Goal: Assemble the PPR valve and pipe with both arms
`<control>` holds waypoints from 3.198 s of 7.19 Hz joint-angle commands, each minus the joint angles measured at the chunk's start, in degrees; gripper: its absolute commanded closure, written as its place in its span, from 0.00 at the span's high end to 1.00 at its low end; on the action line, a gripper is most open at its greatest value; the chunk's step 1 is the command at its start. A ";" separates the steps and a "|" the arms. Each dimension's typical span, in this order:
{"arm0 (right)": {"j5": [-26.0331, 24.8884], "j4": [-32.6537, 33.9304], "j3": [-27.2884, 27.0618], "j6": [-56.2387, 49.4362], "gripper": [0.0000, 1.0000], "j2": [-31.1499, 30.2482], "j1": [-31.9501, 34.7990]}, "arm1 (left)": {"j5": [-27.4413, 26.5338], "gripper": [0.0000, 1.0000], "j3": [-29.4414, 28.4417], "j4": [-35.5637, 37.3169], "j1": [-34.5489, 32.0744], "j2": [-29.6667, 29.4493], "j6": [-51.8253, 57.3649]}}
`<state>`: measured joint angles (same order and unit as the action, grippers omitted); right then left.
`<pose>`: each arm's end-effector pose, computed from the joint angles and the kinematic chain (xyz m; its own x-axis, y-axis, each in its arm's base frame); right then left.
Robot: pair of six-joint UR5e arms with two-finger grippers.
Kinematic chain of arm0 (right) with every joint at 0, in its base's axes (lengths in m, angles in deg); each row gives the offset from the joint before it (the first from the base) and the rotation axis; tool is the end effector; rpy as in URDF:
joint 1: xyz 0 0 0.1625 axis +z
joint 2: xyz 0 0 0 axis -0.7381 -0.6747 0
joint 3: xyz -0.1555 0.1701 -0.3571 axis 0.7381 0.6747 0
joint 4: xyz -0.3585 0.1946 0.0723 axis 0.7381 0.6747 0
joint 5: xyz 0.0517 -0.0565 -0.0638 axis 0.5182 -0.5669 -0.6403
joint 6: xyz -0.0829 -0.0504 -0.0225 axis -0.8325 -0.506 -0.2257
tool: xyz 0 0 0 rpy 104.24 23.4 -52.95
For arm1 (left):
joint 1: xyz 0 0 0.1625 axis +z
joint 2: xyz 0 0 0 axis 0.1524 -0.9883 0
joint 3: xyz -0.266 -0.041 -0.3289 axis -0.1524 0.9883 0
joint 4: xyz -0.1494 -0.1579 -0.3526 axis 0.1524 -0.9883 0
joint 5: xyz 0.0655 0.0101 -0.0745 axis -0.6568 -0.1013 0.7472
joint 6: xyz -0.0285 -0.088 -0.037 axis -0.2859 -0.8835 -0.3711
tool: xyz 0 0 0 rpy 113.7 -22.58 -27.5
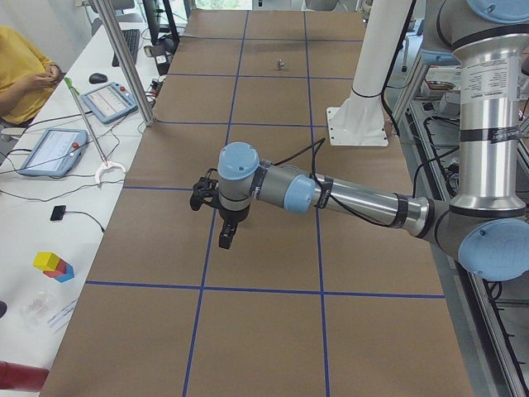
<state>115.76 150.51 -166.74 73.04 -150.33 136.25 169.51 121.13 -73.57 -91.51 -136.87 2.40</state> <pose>0.0546 -0.4750 0.6093 0.7314 -0.0876 0.6763 0.0219 0.9942 0.1051 -0.0023 -0.4738 0.5235 0.6743 0.1697 -0.7187 -0.0064 0.9746 0.2241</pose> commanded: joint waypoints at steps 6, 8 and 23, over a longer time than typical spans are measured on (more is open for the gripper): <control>-0.14 0.03 0.09 0.10 1.00 0.00 -0.43 | -9.78 1.00 -8.17 -11.53 23.77 -11.80 -25.28; -0.14 0.03 0.00 0.10 1.00 0.00 -0.61 | -9.79 1.00 -14.42 -11.62 25.08 -16.65 -25.13; 0.03 -0.23 -0.44 2.91 1.00 -0.09 -0.96 | -9.53 0.00 -6.74 8.08 27.72 -25.94 -29.31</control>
<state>115.66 150.27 -167.13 75.95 -150.34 135.31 160.07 110.79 -74.17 -63.99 -158.26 -24.16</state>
